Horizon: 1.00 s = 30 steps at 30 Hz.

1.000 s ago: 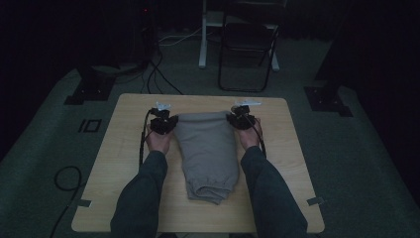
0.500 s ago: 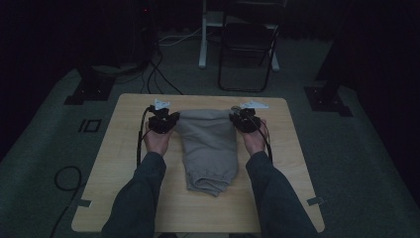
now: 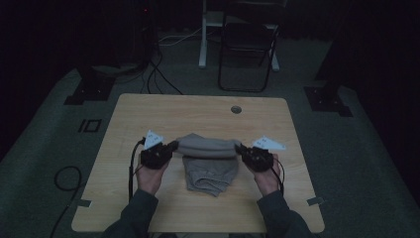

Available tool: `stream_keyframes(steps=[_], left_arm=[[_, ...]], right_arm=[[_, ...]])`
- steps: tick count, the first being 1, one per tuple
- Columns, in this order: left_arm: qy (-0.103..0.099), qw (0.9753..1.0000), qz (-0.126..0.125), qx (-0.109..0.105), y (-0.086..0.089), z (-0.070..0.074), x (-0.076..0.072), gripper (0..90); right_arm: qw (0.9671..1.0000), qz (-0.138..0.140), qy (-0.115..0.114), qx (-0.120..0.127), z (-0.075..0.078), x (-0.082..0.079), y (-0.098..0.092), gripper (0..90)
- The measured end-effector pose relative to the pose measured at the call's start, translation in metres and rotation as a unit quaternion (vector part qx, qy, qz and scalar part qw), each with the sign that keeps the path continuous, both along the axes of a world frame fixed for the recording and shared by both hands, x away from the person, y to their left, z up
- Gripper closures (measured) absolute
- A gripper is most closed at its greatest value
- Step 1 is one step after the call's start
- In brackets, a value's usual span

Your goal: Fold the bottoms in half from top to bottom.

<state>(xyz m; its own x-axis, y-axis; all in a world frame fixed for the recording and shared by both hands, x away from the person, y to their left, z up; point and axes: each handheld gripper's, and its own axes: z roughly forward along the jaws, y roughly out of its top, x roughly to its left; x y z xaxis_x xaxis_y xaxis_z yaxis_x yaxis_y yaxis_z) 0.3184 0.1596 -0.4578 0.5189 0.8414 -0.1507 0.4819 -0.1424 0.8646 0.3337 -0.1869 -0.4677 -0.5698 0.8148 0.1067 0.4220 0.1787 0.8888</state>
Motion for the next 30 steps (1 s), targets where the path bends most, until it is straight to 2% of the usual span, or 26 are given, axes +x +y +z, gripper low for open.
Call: stream_keyframes(steps=[2, 4, 8, 10, 13, 15, 19, 20, 21, 22, 23, 25, 28, 30], left_arm=[[0.014, 0.9999, 0.000, -0.008, 0.001, -0.012, -0.012, 87.7], [0.028, 0.9996, -0.003, -0.001, 0.001, -0.028, -0.023, 87.4], [0.065, 0.9979, -0.006, 0.006, 0.003, -0.054, -0.033, 85.7], [0.074, 0.9972, -0.012, 0.008, 0.005, -0.060, -0.034, 80.6], [0.065, 0.9978, -0.010, -0.004, 0.012, -0.056, -0.034, 70.0], [0.052, 0.9986, -0.003, -0.013, 0.016, -0.047, -0.032, 63.1], [0.040, 0.9989, 0.001, -0.022, 0.017, -0.033, -0.018, 56.9], [0.045, 0.9988, -0.005, -0.019, 0.015, -0.031, -0.012, 54.7], [0.048, 0.9988, -0.003, -0.006, 0.011, -0.032, -0.005, 53.0], [0.058, 0.9983, -0.006, -0.005, 0.008, -0.034, -0.001, 51.5], [0.080, 0.9966, -0.014, -0.006, 0.005, -0.038, 0.006, 49.5], [0.091, 0.9958, -0.008, 0.001, -0.001, -0.045, 0.012, 48.6], [0.127, 0.9916, -0.016, -0.018, -0.006, -0.056, 0.020, 47.8], [0.133, 0.9904, -0.028, -0.024, -0.009, -0.059, 0.019, 55.7]], right_arm=[[1.0000, 0.005, 0.005, -0.001, -0.014, -0.016, -0.002, 83.0], [0.9999, 0.007, 0.009, -0.011, -0.028, -0.030, -0.003, 82.6], [0.9986, 0.022, 0.044, -0.020, -0.053, -0.047, -0.005, 80.1], [0.9976, 0.029, 0.059, -0.023, -0.057, -0.049, -0.007, 74.0], [0.9976, 0.032, 0.059, -0.017, -0.054, -0.050, -0.013, 56.9], [0.9982, 0.031, 0.050, -0.008, -0.047, -0.049, -0.016, 49.3], [0.9989, 0.021, 0.042, 0.004, -0.036, -0.040, -0.018, 43.8], [0.9989, 0.021, 0.042, 0.006, -0.035, -0.038, -0.018, 42.7], [0.9987, 0.022, 0.046, 0.008, -0.034, -0.035, -0.017, 41.2], [0.9985, 0.025, 0.050, 0.004, -0.034, -0.032, -0.014, 40.8], [0.9983, 0.027, 0.052, 0.001, -0.034, -0.030, -0.013, 39.8], [0.9979, 0.030, 0.057, -0.007, -0.036, -0.027, -0.009, 39.4], [0.9963, 0.035, 0.077, -0.014, -0.040, -0.021, -0.005, 39.2], [0.9946, 0.045, 0.092, -0.019, -0.044, -0.019, -0.002, 42.9]])
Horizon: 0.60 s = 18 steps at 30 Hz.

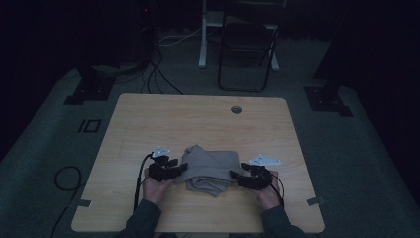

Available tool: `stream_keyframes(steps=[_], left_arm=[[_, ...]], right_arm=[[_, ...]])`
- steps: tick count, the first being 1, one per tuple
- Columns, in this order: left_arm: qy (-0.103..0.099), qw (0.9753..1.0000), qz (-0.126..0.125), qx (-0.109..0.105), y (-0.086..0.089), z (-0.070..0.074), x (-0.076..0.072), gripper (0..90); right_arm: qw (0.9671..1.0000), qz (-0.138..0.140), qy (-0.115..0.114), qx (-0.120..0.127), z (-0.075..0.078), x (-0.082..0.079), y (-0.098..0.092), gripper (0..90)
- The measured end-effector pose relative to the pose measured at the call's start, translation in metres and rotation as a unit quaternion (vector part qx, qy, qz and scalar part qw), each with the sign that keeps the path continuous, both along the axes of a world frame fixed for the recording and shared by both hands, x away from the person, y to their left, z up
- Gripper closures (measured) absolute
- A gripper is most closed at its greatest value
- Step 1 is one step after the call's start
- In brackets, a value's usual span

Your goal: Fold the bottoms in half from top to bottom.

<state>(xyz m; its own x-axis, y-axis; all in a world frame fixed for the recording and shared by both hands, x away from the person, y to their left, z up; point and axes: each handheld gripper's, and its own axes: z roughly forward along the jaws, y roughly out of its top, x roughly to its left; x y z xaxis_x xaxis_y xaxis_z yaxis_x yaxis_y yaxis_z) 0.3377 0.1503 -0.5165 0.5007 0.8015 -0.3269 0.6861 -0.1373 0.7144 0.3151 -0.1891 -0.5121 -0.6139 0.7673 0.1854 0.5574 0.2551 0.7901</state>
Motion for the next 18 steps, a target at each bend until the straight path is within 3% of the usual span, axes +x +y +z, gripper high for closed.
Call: stream_keyframes(steps=[3, 4, 7, 11, 15, 18], left_arm=[[-0.011, 0.9998, -0.014, 0.003, -0.003, 0.004, -0.007, 84.0], [-0.023, 0.9996, -0.017, 0.002, -0.002, 0.008, -0.012, 88.2], [-0.050, 0.9985, -0.017, -0.012, 0.004, 0.022, -0.026, 89.2], [-0.071, 0.9974, -0.010, -0.006, 0.012, 0.030, -0.047, 89.3], [-0.047, 0.9989, -0.008, 0.005, 0.018, 0.016, -0.059, 89.2], [-0.014, 0.9996, -0.019, 0.012, 0.020, 0.000, -0.060, 87.5]], right_arm=[[0.9999, 0.015, 0.006, -0.001, -0.002, -0.002, 0.003, 61.5], [0.9999, 0.016, 0.001, -0.002, -0.001, -0.004, 0.003, 67.8], [0.9996, 0.019, -0.020, 0.005, 0.005, -0.013, -0.001, 81.5], [0.9990, 0.031, -0.032, 0.009, 0.010, -0.026, -0.006, 84.3], [0.9985, 0.051, -0.019, -0.003, 0.004, -0.039, -0.008, 82.4], [0.9961, 0.084, 0.010, -0.024, -0.005, -0.042, -0.006, 72.0]])
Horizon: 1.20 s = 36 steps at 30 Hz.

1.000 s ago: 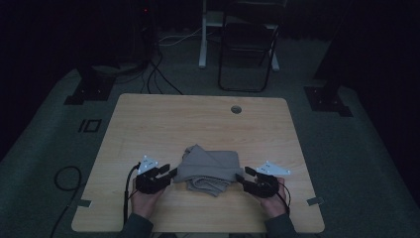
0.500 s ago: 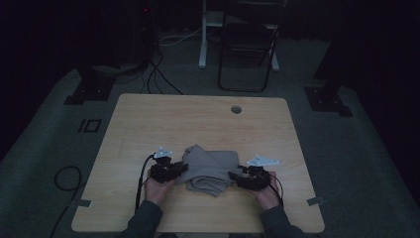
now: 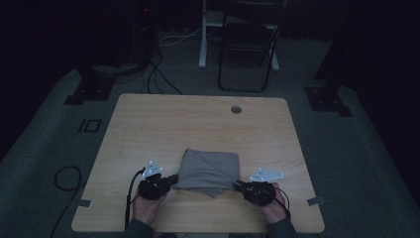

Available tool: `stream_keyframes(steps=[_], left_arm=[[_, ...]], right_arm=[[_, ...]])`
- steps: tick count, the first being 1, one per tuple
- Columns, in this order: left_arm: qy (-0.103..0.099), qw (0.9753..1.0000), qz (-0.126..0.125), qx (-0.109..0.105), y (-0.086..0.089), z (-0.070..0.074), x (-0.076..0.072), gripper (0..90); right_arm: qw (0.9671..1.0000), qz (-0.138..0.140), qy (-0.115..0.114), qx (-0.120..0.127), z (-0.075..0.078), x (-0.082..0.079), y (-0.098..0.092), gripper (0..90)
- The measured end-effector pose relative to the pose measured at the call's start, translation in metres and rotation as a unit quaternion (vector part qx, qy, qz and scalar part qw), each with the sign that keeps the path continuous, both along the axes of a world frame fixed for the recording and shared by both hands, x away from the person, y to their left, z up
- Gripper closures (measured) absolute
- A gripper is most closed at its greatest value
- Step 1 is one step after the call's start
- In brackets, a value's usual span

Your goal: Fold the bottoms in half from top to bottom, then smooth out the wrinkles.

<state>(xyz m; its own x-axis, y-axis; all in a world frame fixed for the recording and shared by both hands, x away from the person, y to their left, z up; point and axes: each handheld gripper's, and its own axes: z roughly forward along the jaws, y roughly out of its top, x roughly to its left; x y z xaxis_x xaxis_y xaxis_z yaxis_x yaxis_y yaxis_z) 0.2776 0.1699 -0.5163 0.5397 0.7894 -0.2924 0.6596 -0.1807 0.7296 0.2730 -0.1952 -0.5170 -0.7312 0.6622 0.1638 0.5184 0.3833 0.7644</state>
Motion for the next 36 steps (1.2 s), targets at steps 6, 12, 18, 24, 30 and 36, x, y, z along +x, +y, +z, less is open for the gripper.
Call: stream_keyframes(steps=[6, 12, 18, 24, 30, 36], left_arm=[[-0.020, 0.9998, 0.000, -0.007, -0.004, 0.005, 0.010, 61.1], [-0.004, 0.9998, -0.010, 0.019, -0.022, -0.005, 0.024, 56.6], [0.001, 0.9996, 0.014, 0.024, -0.028, -0.011, 0.037, 57.5], [-0.003, 0.9977, 0.049, 0.047, -0.024, -0.012, 0.065, 57.8], [0.005, 0.9966, 0.072, 0.040, -0.013, -0.014, 0.087, 57.6], [-0.012, 0.9963, 0.084, 0.013, -0.003, 0.003, 0.086, 53.8]], right_arm=[[0.9995, -0.024, -0.001, 0.019, 0.001, 0.005, 0.002, 46.7], [0.9991, -0.036, 0.004, -0.022, -0.013, 0.021, 0.030, 43.6], [0.9957, -0.080, -0.010, -0.044, -0.014, 0.047, 0.039, 48.7], [0.9948, -0.093, -0.006, -0.042, -0.013, 0.073, 0.048, 48.5], [0.9952, -0.093, -0.004, -0.031, -0.012, 0.078, 0.053, 45.5], [0.9962, -0.086, -0.011, -0.004, -0.001, 0.071, 0.043, 37.1]])
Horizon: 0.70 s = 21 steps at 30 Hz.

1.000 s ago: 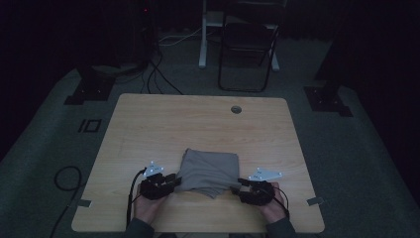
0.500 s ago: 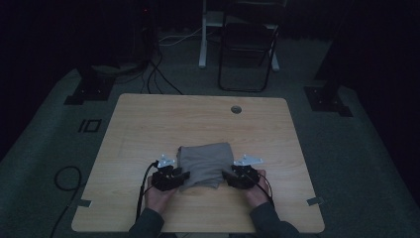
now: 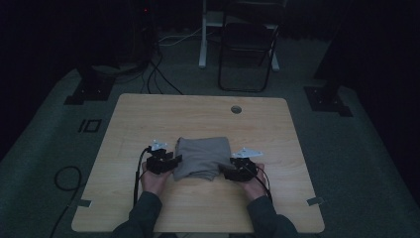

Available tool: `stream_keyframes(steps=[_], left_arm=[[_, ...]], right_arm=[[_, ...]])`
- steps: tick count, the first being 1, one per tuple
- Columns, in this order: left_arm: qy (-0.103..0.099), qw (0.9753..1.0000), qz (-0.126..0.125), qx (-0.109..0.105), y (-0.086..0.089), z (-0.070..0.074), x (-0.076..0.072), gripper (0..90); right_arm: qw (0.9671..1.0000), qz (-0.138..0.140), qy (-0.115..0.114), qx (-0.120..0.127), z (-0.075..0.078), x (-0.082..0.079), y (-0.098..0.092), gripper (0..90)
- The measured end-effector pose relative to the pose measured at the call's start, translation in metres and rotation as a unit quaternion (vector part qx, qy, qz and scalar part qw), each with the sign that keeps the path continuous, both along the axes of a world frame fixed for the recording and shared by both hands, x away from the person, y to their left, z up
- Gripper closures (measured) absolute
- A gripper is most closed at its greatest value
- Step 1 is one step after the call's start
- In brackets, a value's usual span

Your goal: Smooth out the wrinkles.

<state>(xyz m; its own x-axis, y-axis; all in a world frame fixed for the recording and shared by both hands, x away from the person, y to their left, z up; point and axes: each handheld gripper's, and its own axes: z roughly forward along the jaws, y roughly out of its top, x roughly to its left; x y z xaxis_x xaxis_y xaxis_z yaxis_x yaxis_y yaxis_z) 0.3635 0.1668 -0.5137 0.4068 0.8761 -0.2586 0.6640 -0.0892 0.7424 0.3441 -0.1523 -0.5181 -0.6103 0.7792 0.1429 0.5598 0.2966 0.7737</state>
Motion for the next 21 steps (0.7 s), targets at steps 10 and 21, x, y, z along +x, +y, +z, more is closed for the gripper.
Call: stream_keyframes(steps=[10, 21], left_arm=[[0.011, 0.9999, -0.010, -0.005, -0.007, 0.015, 0.013, 46.5], [0.061, 0.9980, -0.012, 0.003, -0.018, -0.004, 0.013, 46.1]], right_arm=[[0.9960, -0.048, -0.038, 0.064, 0.026, 0.008, -0.029, 49.4], [0.9968, -0.070, 0.007, 0.039, 0.007, 0.042, -0.017, 52.3]])
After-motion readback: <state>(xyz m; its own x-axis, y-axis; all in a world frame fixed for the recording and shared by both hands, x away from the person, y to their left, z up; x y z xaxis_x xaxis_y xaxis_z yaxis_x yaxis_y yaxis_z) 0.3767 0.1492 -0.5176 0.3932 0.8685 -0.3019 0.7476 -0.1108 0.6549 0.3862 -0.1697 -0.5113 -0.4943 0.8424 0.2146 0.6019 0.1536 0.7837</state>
